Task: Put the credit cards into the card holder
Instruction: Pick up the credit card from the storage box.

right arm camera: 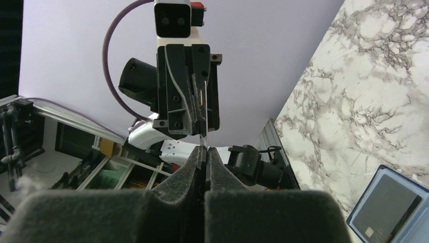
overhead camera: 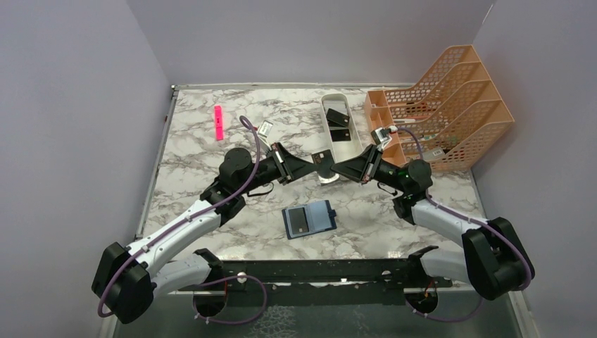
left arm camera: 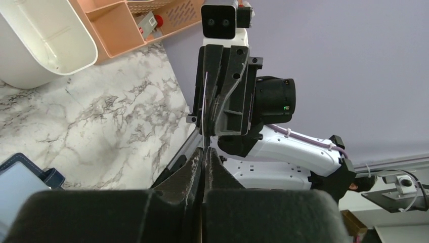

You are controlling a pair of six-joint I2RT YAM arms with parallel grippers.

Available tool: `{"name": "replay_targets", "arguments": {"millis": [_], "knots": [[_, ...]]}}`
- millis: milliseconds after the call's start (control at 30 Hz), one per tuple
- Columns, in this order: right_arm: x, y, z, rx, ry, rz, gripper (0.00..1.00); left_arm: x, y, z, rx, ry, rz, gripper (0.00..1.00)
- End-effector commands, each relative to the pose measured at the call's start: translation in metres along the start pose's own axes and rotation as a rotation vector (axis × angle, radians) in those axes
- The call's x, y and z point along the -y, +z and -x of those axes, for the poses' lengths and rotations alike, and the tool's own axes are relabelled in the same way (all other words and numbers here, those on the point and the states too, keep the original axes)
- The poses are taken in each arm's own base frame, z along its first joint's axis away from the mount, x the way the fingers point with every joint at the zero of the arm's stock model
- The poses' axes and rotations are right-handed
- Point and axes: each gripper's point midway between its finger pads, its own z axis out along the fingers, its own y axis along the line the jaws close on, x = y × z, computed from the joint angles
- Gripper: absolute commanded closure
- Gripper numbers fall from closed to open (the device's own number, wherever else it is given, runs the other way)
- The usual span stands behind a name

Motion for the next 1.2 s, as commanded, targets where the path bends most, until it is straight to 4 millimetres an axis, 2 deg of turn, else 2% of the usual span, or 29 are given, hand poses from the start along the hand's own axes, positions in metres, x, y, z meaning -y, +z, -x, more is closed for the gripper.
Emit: {"name": "replay_targets", "arguments": {"millis": [0, 133, 200, 267, 367, 433, 467, 533, 567, 633, 767, 933, 1067, 1167], "knots": [[0.012, 0.001, -0.006, -0.008, -0.019, -0.017, 0.95, 0.005, -0.001, -0.004, -0.01, 0.02, -0.036, 1.0], [0.023, 0.0, -0.013, -0.039, -0.025, -0.049, 0.9, -0.003, -0.001, -0.007, -0.018, 0.026, -0.017, 1.0], [0.027, -0.002, -0.015, -0.041, -0.029, -0.061, 0.98, -0.009, 0.0, -0.009, -0.022, 0.028, -0.001, 1.0], [0.029, -0.004, -0.016, -0.034, -0.029, -0.062, 0.99, -0.015, 0.002, -0.01, -0.029, 0.028, 0.013, 0.99], [0.029, -0.003, -0.016, -0.037, -0.026, -0.059, 0.99, -0.019, 0.006, -0.011, -0.035, 0.029, 0.026, 0.87], [0.03, -0.003, -0.017, -0.041, -0.021, -0.06, 0.99, -0.021, 0.008, -0.01, -0.038, 0.032, 0.031, 0.85], [0.031, -0.003, -0.018, -0.042, -0.019, -0.062, 0.99, -0.022, 0.008, -0.01, -0.039, 0.035, 0.031, 0.86], [0.034, -0.004, -0.018, -0.043, -0.015, -0.068, 0.99, -0.022, 0.009, -0.011, -0.044, 0.04, 0.031, 0.98], [0.036, -0.004, -0.02, -0.049, -0.017, -0.071, 0.99, -0.023, 0.009, -0.011, -0.044, 0.046, 0.033, 1.0], [0.042, -0.005, -0.024, -0.069, -0.03, -0.083, 0.93, -0.028, 0.008, -0.012, -0.048, 0.048, 0.053, 1.0], [0.061, -0.01, -0.032, -0.112, -0.046, -0.15, 0.72, -0.049, 0.003, -0.016, -0.063, 0.071, 0.157, 1.0], [0.08, -0.02, -0.037, -0.087, -0.068, -0.234, 0.65, -0.078, -0.012, -0.028, -0.108, 0.084, 0.284, 1.0], [0.101, -0.028, -0.042, -0.122, -0.079, -0.346, 0.64, -0.101, -0.027, -0.04, -0.137, 0.086, 0.37, 1.0], [0.116, -0.035, -0.044, -0.146, -0.091, -0.426, 0.58, -0.117, -0.036, -0.049, -0.152, 0.073, 0.414, 1.0]]}}
